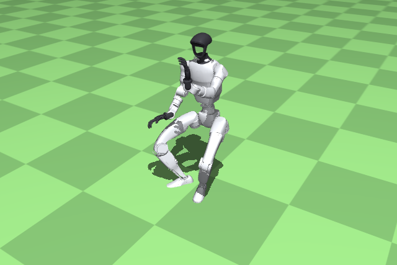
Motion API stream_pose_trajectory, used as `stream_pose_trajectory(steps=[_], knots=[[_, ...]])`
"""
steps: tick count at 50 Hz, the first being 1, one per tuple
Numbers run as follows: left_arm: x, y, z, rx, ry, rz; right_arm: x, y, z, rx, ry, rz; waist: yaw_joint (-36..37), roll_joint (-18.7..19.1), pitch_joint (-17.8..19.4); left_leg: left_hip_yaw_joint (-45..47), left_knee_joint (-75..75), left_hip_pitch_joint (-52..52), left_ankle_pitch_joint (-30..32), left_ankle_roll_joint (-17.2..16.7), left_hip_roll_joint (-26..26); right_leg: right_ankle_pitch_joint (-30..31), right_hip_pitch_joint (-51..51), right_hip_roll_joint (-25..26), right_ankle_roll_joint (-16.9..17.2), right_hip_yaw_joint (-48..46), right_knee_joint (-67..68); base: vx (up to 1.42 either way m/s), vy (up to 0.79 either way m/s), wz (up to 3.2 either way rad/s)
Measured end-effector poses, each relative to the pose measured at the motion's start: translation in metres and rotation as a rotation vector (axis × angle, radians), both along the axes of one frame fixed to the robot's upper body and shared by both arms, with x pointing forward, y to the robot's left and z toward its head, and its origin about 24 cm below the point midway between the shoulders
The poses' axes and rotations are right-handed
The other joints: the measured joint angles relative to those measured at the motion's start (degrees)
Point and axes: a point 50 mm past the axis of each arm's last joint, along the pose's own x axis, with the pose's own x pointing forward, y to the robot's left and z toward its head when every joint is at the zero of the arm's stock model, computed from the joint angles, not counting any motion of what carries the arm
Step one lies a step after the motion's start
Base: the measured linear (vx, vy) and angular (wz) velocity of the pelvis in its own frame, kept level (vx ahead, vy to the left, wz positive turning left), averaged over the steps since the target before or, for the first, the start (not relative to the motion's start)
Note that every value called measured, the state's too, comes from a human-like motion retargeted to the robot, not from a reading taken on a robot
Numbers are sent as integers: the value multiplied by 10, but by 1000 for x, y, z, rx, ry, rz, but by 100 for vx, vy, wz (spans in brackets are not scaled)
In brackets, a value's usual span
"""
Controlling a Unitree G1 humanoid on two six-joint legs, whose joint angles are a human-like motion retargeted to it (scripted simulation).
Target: Upper body actions
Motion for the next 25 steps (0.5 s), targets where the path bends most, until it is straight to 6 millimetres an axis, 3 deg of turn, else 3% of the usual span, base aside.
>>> stream_pose_trajectory(steps=[8,13,18,25], knots=[[4,38,-1,-211,11,84,-1,0,0,0,-2,-4,-2,0,-2,4,-4,0,1,1,-9,-1,-3,-7,2,5,2,0,0,0],[1,47,3,-278,-6,66,-1,-2,0,-5,-2,-4,-2,2,-2,5,-5,-1,1,2,-11,-2,-3,-9,3,5,2,0,0,0],[-4,32,8,-225,-35,-2,-3,-4,-1,-10,2,-7,-1,3,-3,4,-6,0,1,2,-13,-3,-2,-11,3,5,3,0,0,0],[-13,-5,10,-37,-87,-110,-2,-3,-1,-11,5,-2,-2,1,-2,2,-5,1,1,2,-12,-2,0,-10,3,4,3,0,0,0]])
